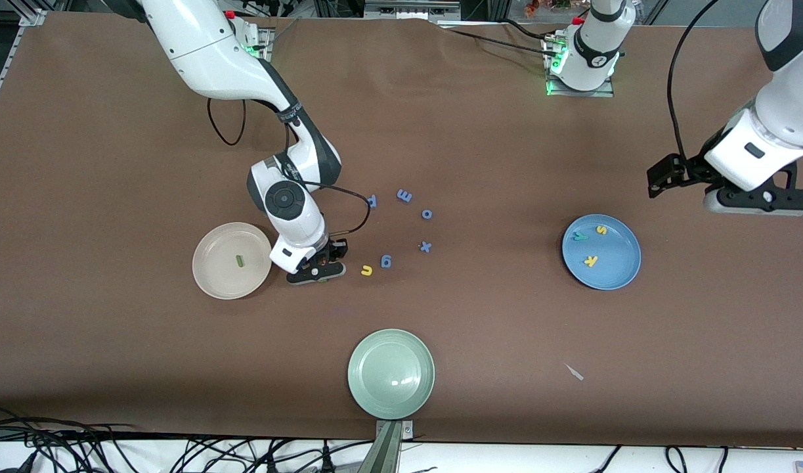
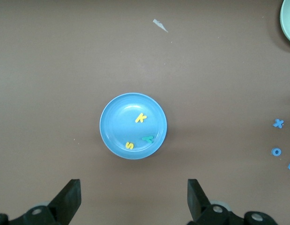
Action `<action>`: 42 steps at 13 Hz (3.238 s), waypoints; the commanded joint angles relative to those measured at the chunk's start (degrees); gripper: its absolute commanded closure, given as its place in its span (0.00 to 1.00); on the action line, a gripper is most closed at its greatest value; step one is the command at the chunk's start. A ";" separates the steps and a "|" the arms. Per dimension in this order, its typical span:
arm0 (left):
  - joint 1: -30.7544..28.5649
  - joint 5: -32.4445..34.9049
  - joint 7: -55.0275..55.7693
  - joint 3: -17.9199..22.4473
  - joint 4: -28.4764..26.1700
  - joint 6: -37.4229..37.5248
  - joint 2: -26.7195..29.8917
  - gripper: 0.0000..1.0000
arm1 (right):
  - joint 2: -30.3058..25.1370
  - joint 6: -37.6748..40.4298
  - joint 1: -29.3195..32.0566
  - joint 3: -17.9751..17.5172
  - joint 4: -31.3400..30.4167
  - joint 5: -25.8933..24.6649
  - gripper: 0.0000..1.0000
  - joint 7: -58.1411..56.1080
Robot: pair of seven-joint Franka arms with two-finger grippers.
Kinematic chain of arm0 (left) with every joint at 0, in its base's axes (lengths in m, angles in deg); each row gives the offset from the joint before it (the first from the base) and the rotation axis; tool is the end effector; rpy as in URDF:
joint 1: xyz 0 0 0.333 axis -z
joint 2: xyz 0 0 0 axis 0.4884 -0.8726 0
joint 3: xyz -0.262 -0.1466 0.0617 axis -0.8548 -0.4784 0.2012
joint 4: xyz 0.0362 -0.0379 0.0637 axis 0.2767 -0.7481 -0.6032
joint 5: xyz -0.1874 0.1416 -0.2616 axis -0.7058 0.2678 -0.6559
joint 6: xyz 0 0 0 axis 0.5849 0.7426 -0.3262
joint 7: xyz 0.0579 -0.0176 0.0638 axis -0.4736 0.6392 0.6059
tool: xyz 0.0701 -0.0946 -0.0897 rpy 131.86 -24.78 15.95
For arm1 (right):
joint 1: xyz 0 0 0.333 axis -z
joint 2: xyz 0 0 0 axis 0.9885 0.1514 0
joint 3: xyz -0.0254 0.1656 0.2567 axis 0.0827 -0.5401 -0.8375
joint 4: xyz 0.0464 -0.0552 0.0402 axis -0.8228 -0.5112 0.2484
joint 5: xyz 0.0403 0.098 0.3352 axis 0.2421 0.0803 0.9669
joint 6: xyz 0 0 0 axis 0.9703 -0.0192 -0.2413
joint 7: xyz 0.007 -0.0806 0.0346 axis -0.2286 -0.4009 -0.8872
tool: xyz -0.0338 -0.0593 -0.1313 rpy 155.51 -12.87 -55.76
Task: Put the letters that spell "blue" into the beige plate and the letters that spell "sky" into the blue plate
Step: 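Place the orange e in the cream plate while the left gripper returns, then grasp the green p with the right gripper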
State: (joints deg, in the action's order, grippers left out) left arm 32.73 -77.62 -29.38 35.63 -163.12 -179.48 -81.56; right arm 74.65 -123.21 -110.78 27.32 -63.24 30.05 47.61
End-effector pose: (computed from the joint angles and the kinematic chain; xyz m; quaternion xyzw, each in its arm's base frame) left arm 0.5318 -0.0516 0.5296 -0.9999 0.0119 0.0052 0.0082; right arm 0.5690 0.3176 0.1656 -0.9932 -0.1109 -0.0360 0.0024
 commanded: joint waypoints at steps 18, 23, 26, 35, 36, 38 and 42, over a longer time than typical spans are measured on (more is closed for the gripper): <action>-0.77 -1.11 0.39 0.53 -1.81 1.46 1.94 0.00 | -18.15 6.88 5.49 5.70 -14.48 4.10 0.16 -19.78; -0.77 -1.11 0.39 0.44 -1.72 1.72 1.94 0.00 | -4.72 7.78 2.68 2.97 2.05 13.32 0.10 -18.54; -0.77 -1.11 0.39 0.44 -1.72 1.72 2.03 0.00 | -1.19 2.60 0.57 3.06 2.94 13.26 0.11 -17.05; -0.77 -1.11 0.04 0.44 -1.64 1.72 1.94 0.00 | 3.82 -2.95 -1.80 4.81 3.38 13.34 0.39 -17.31; -0.77 -1.11 -0.05 0.44 -1.72 1.72 1.94 0.00 | 4.09 -2.95 -1.81 4.81 3.64 13.34 0.41 -17.22; -0.77 -1.11 0.13 0.44 -1.64 1.72 1.94 0.00 | 4.61 -3.22 -2.16 4.82 3.65 13.34 0.52 -17.05; -0.59 -1.02 -0.13 0.27 -1.46 1.72 1.94 0.00 | 4.09 -3.05 -2.16 5.42 3.65 13.25 0.89 -17.83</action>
State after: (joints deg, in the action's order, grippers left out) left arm 32.28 -77.62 -29.35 36.20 -164.13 -178.23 -80.82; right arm 76.90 -125.90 -112.35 31.46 -61.00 42.65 30.00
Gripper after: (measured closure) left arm 0.000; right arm 0.718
